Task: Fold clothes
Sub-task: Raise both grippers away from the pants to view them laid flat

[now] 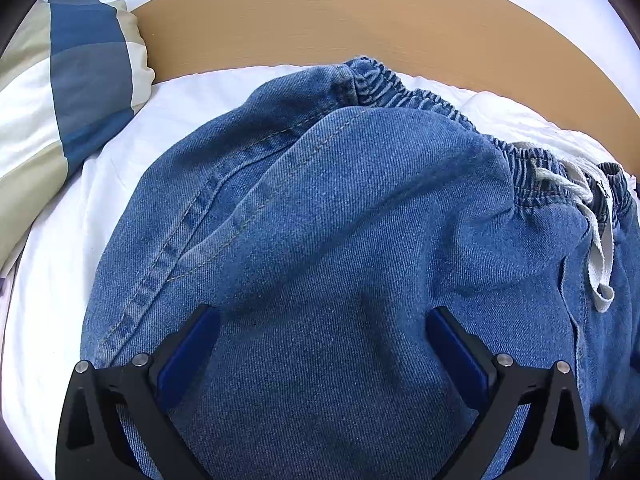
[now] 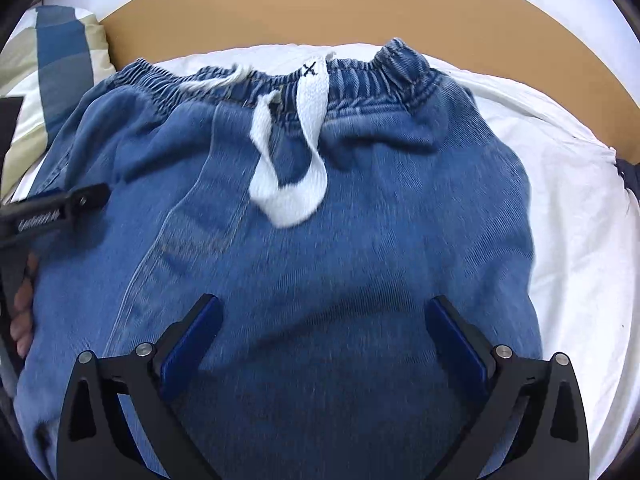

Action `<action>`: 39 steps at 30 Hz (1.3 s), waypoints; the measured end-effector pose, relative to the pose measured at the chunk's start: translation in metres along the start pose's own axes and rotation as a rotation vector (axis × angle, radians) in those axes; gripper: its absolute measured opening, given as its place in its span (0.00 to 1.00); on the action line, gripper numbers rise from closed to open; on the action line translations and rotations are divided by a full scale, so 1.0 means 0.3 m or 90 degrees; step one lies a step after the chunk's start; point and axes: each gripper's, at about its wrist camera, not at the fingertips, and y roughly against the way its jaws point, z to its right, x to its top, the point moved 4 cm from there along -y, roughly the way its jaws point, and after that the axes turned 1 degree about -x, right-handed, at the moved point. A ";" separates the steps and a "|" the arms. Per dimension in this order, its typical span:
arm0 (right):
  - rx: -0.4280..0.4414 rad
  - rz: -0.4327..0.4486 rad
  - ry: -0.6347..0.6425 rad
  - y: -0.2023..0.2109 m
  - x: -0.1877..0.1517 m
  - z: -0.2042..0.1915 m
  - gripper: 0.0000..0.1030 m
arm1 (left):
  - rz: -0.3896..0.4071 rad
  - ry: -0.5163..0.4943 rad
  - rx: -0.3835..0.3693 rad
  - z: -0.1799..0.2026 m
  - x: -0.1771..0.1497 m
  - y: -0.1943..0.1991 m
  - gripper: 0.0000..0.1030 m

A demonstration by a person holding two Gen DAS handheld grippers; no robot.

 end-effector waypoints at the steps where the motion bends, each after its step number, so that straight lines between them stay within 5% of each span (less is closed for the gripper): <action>1: 0.000 0.001 -0.001 0.019 -0.024 -0.006 1.00 | 0.000 0.001 -0.001 -0.001 0.000 0.004 1.00; 9: 0.004 -0.013 0.013 0.197 -0.262 -0.049 1.00 | 0.002 0.005 -0.007 0.000 0.003 0.002 1.00; 14: 0.010 -0.019 0.013 0.214 -0.294 -0.098 1.00 | 0.003 0.007 -0.009 0.001 0.008 -0.001 1.00; 18: 0.003 0.003 0.036 0.390 -0.502 -0.131 1.00 | 0.003 0.007 -0.009 0.004 0.014 -0.002 1.00; 21: 0.031 0.008 0.000 0.414 -0.519 -0.037 1.00 | 0.003 0.009 -0.011 0.004 0.019 -0.003 1.00; 29: 0.015 0.023 -0.017 0.386 -0.486 -0.040 1.00 | 0.001 0.004 -0.001 0.015 0.038 -0.010 1.00; 36: 0.021 0.029 -0.032 0.452 -0.608 -0.016 1.00 | 0.001 0.038 -0.009 -0.008 -0.024 0.065 1.00; 39: 0.020 0.031 -0.033 0.472 -0.653 -0.017 1.00 | -0.012 0.004 -0.028 -0.048 -0.084 0.159 1.00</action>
